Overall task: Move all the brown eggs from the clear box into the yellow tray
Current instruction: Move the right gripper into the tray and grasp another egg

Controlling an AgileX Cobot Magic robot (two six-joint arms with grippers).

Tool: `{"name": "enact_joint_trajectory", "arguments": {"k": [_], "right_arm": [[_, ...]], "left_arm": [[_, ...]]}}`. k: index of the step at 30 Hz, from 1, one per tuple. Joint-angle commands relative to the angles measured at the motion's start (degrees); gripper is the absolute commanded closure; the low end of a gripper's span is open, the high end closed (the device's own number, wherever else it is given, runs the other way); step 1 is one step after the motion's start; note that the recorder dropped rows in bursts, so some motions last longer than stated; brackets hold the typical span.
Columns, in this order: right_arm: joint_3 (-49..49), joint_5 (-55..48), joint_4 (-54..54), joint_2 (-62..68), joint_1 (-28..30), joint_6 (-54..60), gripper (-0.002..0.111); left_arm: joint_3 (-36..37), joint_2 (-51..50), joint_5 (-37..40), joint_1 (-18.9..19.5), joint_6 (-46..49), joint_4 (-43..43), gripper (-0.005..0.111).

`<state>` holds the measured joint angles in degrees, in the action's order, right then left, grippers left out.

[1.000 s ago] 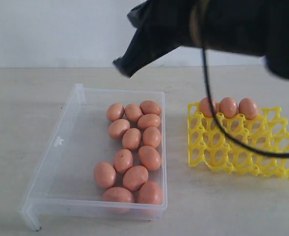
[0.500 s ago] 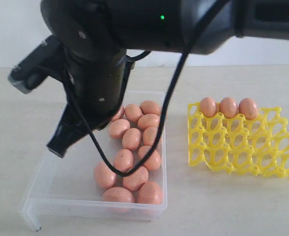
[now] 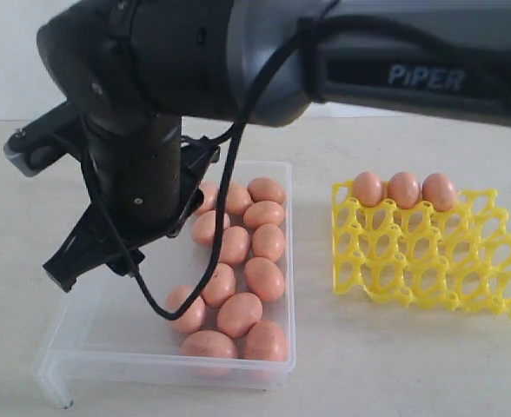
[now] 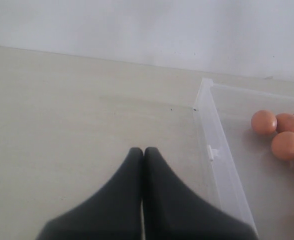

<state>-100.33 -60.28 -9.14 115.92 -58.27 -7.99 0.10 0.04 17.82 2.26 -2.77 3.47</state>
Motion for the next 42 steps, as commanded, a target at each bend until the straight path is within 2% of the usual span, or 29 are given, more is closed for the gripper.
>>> {"name": "enact_joint_trajectory", "arguments": {"k": [1,8,14,21,23,25,28,36,42], "right_arm": [[-0.3,-1.6,0.5,4.4,0.0,-4.1,0.054],[-0.3,-1.6,2.0,7.5,0.0,-5.6,0.054],[-0.3,-1.5,-2.0,11.4,0.0,-8.6,0.054],[-0.3,3.6,-2.1,12.6,0.0,-9.8,0.055],[-0.3,4.3,-2.1,12.6,0.0,-10.2,0.062],[-0.3,4.3,-2.1,12.6,0.0,-10.3,0.078],[-0.3,4.0,-2.1,12.6,0.0,-9.9,0.108],[-0.3,4.5,-3.4,11.2,0.0,-5.3,0.108],[-0.3,10.3,-3.9,9.2,0.0,-6.1,0.108]], "left_arm": [[-0.1,0.0,-0.4,-0.2,0.0,0.1,0.111],[-0.1,0.0,-0.4,-0.2,0.0,0.1,0.111],[-0.1,0.0,-0.4,-0.2,0.0,0.1,0.111],[-0.1,0.0,-0.3,-0.2,0.0,0.1,0.111],[-0.1,0.0,-0.4,-0.2,0.0,0.1,0.111],[-0.1,0.0,-0.4,-0.2,0.0,0.1,0.111],[-0.1,0.0,-0.4,-0.2,0.0,0.1,0.111],[-0.1,0.0,-0.4,-0.2,0.0,0.1,0.111],[-0.1,0.0,-0.4,-0.2,0.0,0.1,0.111]]}}
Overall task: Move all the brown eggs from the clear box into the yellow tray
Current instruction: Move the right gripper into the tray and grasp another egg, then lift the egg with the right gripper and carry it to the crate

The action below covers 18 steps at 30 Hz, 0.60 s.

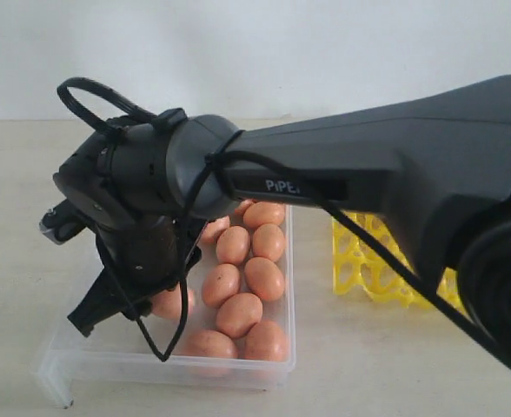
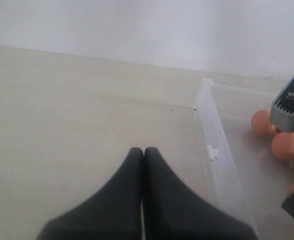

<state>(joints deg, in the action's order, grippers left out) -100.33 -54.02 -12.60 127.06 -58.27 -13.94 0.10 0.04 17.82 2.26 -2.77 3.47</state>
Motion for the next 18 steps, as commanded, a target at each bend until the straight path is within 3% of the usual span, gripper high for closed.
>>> {"name": "enact_joint_trajectory", "arguments": {"k": [1,11,18], "right_arm": [[-0.3,4.9,-0.2,-1.8,0.0,-0.9,0.108],[-0.3,14.3,-1.2,-2.8,0.0,-4.5,0.108],[-0.3,22.9,-8.5,-7.2,0.0,-25.0,0.108]], "left_arm": [[-0.1,0.0,-0.4,-0.2,0.0,0.1,0.111],[-0.1,0.0,-0.4,-0.2,0.0,0.1,0.111],[-0.1,0.0,-0.4,-0.2,0.0,0.1,0.111]]}}
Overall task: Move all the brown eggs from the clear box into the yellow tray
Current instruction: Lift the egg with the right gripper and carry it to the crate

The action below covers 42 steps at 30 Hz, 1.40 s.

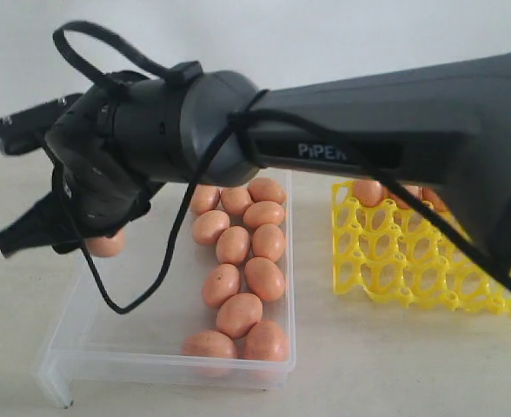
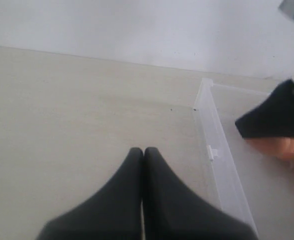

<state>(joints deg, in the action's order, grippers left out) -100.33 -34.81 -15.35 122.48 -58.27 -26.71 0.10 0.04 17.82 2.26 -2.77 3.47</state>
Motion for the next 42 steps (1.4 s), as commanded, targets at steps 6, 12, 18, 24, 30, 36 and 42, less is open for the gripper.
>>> {"name": "enact_joint_trajectory", "arguments": {"k": [6,12,18,24,30,36,42], "right_arm": [[1.9,8.0,-25.8,-5.3,-0.1,-29.0,0.108],[16.5,13.5,-68.8,-14.6,0.0,-72.5,0.108],[31.5,9.6,-84.6,-23.0,3.6,-93.5,0.108],[42.4,9.9,-84.6,-30.9,12.4,-93.5,0.108],[44.7,10.4,-84.6,-40.5,18.1,-85.3,0.108],[44.7,-1.3,-84.6,-45.6,22.7,-58.3,0.108],[44.7,-1.8,-84.2,-45.1,40.8,-49.9,0.108]], "left_arm": [[-0.1,0.0,-0.4,-0.2,0.0,0.1,0.111],[-0.1,0.0,-0.4,-0.2,0.0,0.1,0.111],[-0.1,0.0,-0.4,-0.2,0.0,0.1,0.111],[-0.1,0.0,-0.4,-0.2,0.0,0.1,0.111],[-0.1,0.0,-0.4,-0.2,0.0,0.1,0.111],[-0.1,0.0,-0.4,-0.2,0.0,0.1,0.111],[-0.1,0.0,-0.4,-0.2,0.0,0.1,0.111]]}}
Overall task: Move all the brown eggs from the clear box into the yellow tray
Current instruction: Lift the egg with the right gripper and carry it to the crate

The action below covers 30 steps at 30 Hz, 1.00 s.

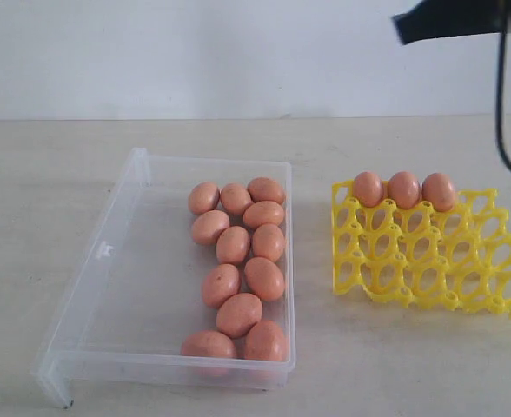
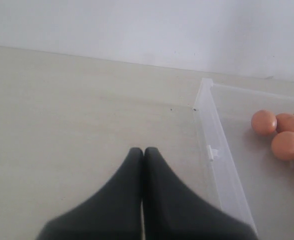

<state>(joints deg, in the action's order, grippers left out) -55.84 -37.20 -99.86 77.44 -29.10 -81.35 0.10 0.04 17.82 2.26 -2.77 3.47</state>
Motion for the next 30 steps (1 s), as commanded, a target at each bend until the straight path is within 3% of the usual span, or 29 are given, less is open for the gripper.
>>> {"name": "enact_joint_trajectory", "arguments": {"k": [1,5,9,13,17,19,22,27,30], "right_arm": [[0.2,3.4,4.1,-0.1,15.9,6.1,0.108],[-0.9,11.4,38.2,-0.1,30.7,26.7,0.108],[-0.9,18.0,74.0,-0.1,40.5,52.0,0.108],[-0.9,18.2,111.8,-0.1,41.8,88.5,0.108],[-0.9,9.4,149.5,1.4,41.8,127.9,0.108],[-0.9,1.6,162.9,2.8,41.8,142.3,0.108],[-0.9,-6.6,178.0,5.3,41.8,154.4,0.108],[-0.8,-7.8,197.1,7.9,42.9,164.9,0.108],[-1.5,-13.9,199.8,9.6,46.0,167.1,0.108]], "left_arm": [[-0.1,0.0,-0.4,-0.2,0.0,0.1,0.111],[-0.1,0.0,-0.4,-0.2,0.0,0.1,0.111],[-0.1,0.0,-0.4,-0.2,0.0,0.1,0.111],[-0.1,0.0,-0.4,-0.2,0.0,0.1,0.111],[-0.1,0.0,-0.4,-0.2,0.0,0.1,0.111],[-0.1,0.0,-0.4,-0.2,0.0,0.1,0.111],[-0.1,0.0,-0.4,-0.2,0.0,0.1,0.111],[-0.1,0.0,-0.4,-0.2,0.0,0.1,0.111],[-0.1,0.0,-0.4,-0.2,0.0,0.1,0.111]]}}
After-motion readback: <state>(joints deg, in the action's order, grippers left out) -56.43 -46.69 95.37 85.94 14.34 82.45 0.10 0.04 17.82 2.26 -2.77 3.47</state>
